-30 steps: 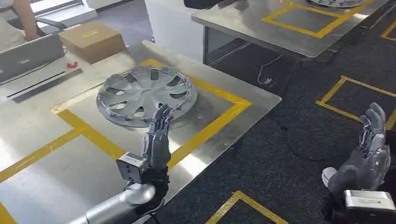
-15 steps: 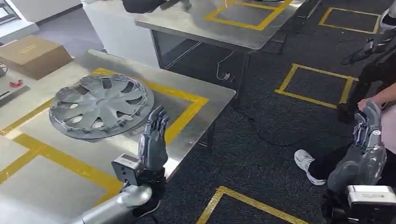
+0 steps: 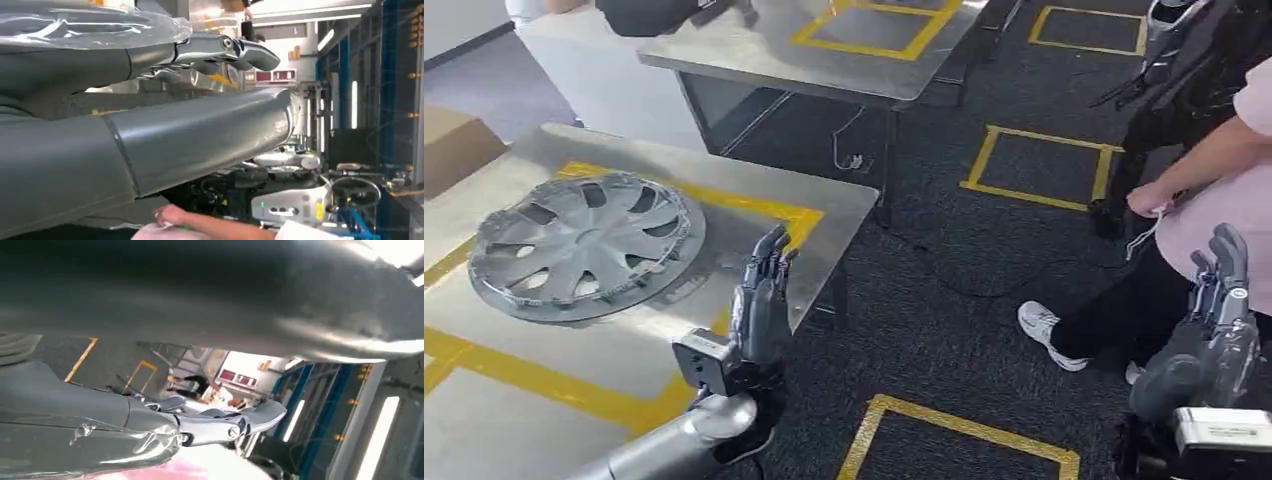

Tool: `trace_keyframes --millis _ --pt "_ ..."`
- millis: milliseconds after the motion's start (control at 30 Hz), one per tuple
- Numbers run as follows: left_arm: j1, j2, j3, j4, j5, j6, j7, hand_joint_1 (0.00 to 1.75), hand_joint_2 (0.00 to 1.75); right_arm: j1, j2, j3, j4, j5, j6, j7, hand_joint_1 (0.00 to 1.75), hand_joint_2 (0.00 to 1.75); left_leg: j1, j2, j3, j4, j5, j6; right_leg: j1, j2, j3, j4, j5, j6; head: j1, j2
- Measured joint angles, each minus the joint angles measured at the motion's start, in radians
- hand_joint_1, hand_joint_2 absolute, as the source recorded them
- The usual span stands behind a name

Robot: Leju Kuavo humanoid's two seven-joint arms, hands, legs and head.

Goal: Take the parts from the cabinet and place them on the table.

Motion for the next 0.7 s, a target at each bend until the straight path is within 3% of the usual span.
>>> trace_keyframes --millis 100,133,167,200,267,300,333,367,400,433,467,500,533,600,633,667,700 --pt "-0.001 0.0 0.0 0.0 0.0 0.0 0.0 0.0 0.0 0.002 0.0 0.002 0.0 0.0 -0.002 0.0 0.0 0.0 0.002 0.028 0.005 -0.003 0.002 -0.012 0.007 0.034 -0.009 0.001 0.004 -0.016 -0.008 0.0" --pt "-0.002 0.0 0.0 0.0 0.001 0.0 0.0 0.0 0.0 0.002 0.0 0.002 0.0 0.0 -0.002 0.0 0.0 0.0 0.006 0.024 0.004 0.002 -0.009 -0.021 0.001 0.045 0.001 -0.009 0.009 -0.026 -0.008 0.0" --pt "-0.004 0.0 0.0 0.0 0.001 0.0 0.0 0.0 0.0 0.0 0.0 0.002 0.0 0.0 -0.003 -0.002 0.0 0.0 0.011 -0.024 -0.005 0.035 -0.034 -0.025 0.001 0.054 0.0 -0.01 0.011 -0.03 -0.01 0.0" --pt "-0.004 0.0 0.0 -0.001 0.0 0.0 -0.002 0.0 0.0 -0.001 0.0 0.002 0.0 -0.001 -0.003 -0.002 0.0 0.0 0.012 -0.059 -0.037 0.105 -0.074 -0.026 0.0 0.06 -0.002 -0.01 0.013 -0.036 -0.012 0.0" --pt "0.0 0.001 0.0 -0.001 0.001 0.0 -0.002 0.0 0.0 0.001 0.0 0.004 0.0 -0.002 -0.003 -0.002 0.0 0.0 0.012 -0.086 -0.128 0.285 -0.146 -0.028 0.001 0.084 -0.005 -0.01 0.014 -0.038 -0.022 0.0" --pt "0.002 0.002 0.0 -0.001 0.002 0.0 -0.002 0.0 0.0 0.002 0.0 0.005 0.0 -0.002 -0.003 -0.002 0.0 0.0 0.011 -0.088 -0.162 0.343 -0.158 -0.027 0.002 0.096 -0.005 -0.01 0.014 -0.039 -0.023 0.0" --pt "0.003 0.002 0.0 -0.001 0.003 0.0 -0.002 0.0 0.0 0.002 -0.001 0.005 0.001 -0.003 -0.003 -0.002 0.0 0.0 0.011 -0.088 -0.17 0.346 -0.142 -0.024 0.003 0.111 -0.005 -0.01 0.015 -0.039 -0.023 0.0" --pt "0.003 0.002 0.0 -0.001 0.004 0.0 -0.002 0.0 0.0 0.002 0.0 0.006 0.001 -0.003 -0.003 -0.002 0.0 0.0 0.01 -0.09 -0.15 0.295 -0.103 -0.02 0.003 0.126 -0.004 -0.009 0.015 -0.039 -0.024 0.0" --pt "0.003 0.002 0.0 -0.001 0.004 0.0 -0.002 0.0 0.0 0.002 0.0 0.006 0.001 -0.003 -0.003 -0.003 0.0 0.0 0.01 -0.096 -0.112 0.21 -0.053 -0.015 0.003 0.14 -0.002 -0.009 0.015 -0.039 -0.025 0.0" --pt "0.003 0.002 0.0 -0.001 0.004 0.0 -0.002 0.0 0.0 0.002 0.0 0.007 0.001 -0.003 -0.003 -0.003 0.0 0.0 0.01 -0.114 -0.066 0.111 -0.003 -0.008 0.003 0.153 0.0 -0.009 0.015 -0.039 -0.026 0.0" --pt "0.002 0.002 0.0 -0.001 0.004 0.0 -0.002 0.0 0.0 0.002 0.0 0.007 0.001 -0.003 -0.003 -0.003 0.0 0.0 0.012 -0.165 -0.029 0.026 0.026 -0.001 0.0 0.163 -0.001 -0.009 0.015 -0.038 -0.026 0.0" --pt "0.002 0.002 0.0 -0.001 0.004 0.0 -0.002 0.0 0.0 0.001 0.0 0.008 0.001 -0.003 -0.004 -0.003 0.0 0.0 0.016 -0.19 -0.021 0.0 0.02 -0.001 0.007 0.174 -0.009 -0.004 0.015 -0.031 -0.019 0.0" --pt "0.002 0.002 0.0 -0.002 0.004 0.0 -0.002 0.0 0.0 0.003 0.0 0.008 0.001 -0.003 -0.004 -0.003 0.0 0.0 0.009 -0.17 -0.022 0.001 0.021 -0.004 -0.003 0.186 -0.014 -0.007 0.018 -0.024 -0.024 0.0" --pt "0.001 0.002 0.0 -0.002 0.004 -0.001 -0.002 0.0 0.0 0.003 0.0 0.009 0.001 -0.003 -0.004 -0.003 0.0 0.0 0.004 -0.154 -0.02 -0.001 0.02 0.001 -0.009 0.207 -0.017 -0.013 0.021 -0.011 -0.027 0.0" --pt "-0.001 0.001 0.0 -0.002 0.004 -0.002 -0.002 0.0 0.0 0.003 -0.001 0.009 0.0 -0.003 -0.004 -0.004 0.0 0.0 0.018 -0.138 -0.014 -0.016 0.027 0.008 -0.003 0.218 -0.03 -0.012 0.02 -0.004 -0.024 0.0" --pt "-0.003 0.0 0.0 -0.002 0.004 -0.002 -0.002 0.0 0.0 0.005 -0.001 0.008 0.0 -0.003 -0.005 -0.004 0.0 0.0 0.015 -0.123 -0.007 -0.022 0.028 0.011 0.001 0.161 -0.036 0.014 0.003 -0.004 -0.023 0.0" --pt "-0.004 -0.002 0.0 -0.002 0.004 -0.002 -0.002 0.0 0.0 0.002 -0.001 0.009 0.0 -0.003 -0.005 -0.005 0.0 0.0 0.015 -0.111 -0.005 -0.022 0.027 0.016 0.002 0.111 -0.063 0.077 -0.034 -0.001 -0.008 0.0"
